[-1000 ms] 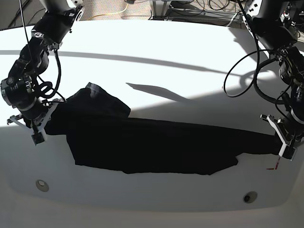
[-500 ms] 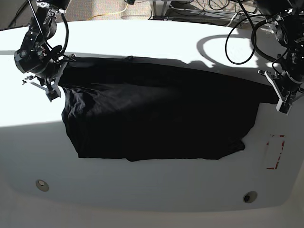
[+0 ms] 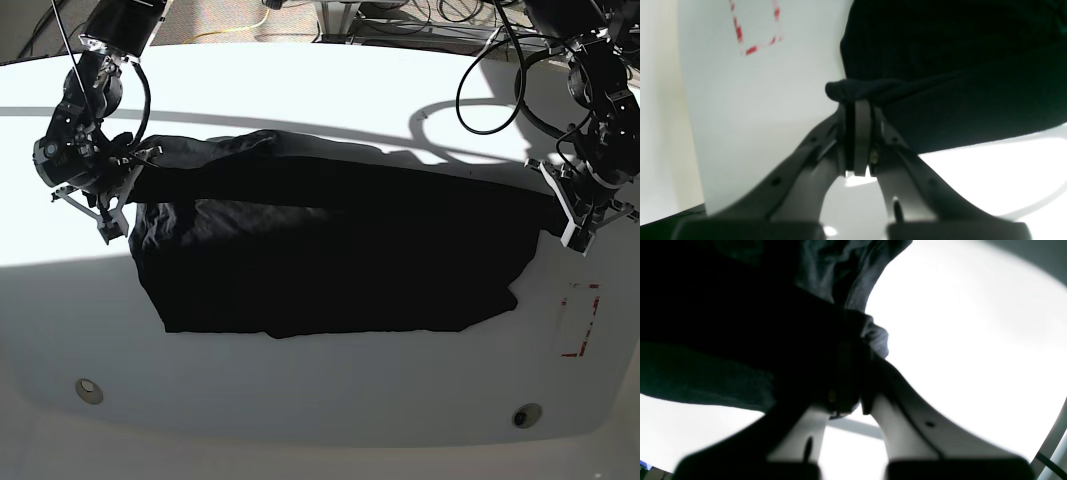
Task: Layout the t-shirt on the table in an organized manner, then fold the t-shirt properly
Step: 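Lay the t-shirt flat by drawing both grippers back across the table, then open the right gripper and regrasp the t-shirt's bunched corner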
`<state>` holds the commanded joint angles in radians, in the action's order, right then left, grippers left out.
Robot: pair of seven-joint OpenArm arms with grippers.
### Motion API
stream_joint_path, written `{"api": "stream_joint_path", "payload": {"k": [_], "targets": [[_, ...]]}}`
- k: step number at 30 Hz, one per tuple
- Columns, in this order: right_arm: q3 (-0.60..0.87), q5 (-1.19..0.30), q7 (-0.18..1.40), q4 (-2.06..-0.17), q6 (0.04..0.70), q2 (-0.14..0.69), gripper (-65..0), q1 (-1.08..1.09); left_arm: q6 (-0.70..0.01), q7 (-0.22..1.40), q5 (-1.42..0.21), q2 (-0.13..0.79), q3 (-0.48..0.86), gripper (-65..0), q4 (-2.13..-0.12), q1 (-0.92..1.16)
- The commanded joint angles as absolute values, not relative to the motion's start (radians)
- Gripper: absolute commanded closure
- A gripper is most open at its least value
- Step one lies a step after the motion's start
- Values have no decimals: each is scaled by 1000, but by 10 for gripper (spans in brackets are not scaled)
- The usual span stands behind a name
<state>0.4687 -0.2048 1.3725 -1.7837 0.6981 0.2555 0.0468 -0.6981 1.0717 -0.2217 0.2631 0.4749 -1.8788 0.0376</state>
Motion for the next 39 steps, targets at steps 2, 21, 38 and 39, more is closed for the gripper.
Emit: {"api": "stream_joint_path", "payload": {"k": [2,21,38,39], "targets": [[469,-205,1353,-1719,698,260,-109,68,-698,1070,-222,263,470,-4,-1824,12],[476,-216,1310,-1705,698,263,-571,30,-698,998,-222,263,470,-151,-1655,-48],[478,-570,1396,-1952,698,120,-610,-197,-698,997,-223,263,472,-342,-1662,-44],[478,-575,1396,-1952,698,119,-610,-202,-698,997,-223,263,472,-342,-1662,-44]]}}
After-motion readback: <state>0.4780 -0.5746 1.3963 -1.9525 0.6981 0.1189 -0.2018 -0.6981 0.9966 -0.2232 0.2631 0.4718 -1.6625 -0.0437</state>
